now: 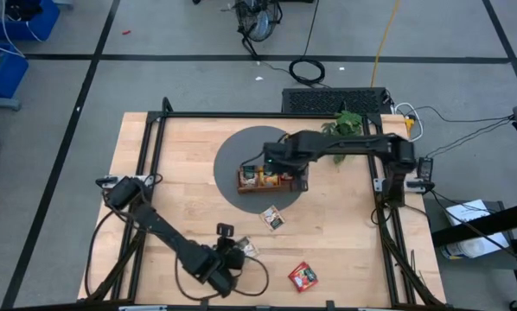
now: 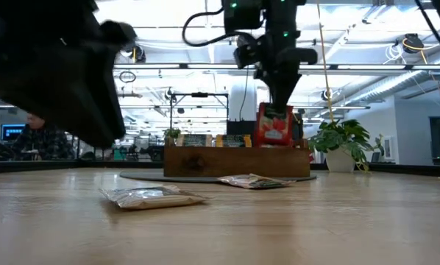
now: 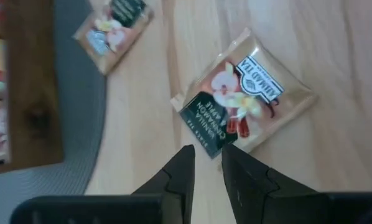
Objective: Pick & Place Tea
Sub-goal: Put the red tea bag into the right section of the wooden organizer
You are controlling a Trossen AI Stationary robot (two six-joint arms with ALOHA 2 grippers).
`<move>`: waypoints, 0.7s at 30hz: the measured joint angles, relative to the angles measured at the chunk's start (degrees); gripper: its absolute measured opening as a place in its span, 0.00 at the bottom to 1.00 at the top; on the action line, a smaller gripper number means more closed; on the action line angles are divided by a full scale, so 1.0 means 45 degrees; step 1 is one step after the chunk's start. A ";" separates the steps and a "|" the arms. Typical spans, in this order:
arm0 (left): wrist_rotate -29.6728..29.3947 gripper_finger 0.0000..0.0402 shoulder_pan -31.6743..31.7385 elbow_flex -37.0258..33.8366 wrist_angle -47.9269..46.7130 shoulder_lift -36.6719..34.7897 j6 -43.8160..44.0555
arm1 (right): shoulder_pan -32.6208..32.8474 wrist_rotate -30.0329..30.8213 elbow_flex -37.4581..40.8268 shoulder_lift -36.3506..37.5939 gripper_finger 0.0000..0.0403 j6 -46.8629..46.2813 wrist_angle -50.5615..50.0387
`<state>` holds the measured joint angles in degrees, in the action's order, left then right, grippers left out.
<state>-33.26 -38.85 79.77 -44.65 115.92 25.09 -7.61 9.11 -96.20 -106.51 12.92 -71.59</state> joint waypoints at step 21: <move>-0.0766 0.22 -0.0346 0.0009 -0.0421 -0.0155 0.0726 | 0.0046 0.0678 -0.0584 -0.1089 0.00 -0.0051 -0.1979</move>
<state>-36.71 -40.41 79.81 -46.55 115.22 28.36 -7.40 12.16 -98.83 -111.42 12.69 -80.50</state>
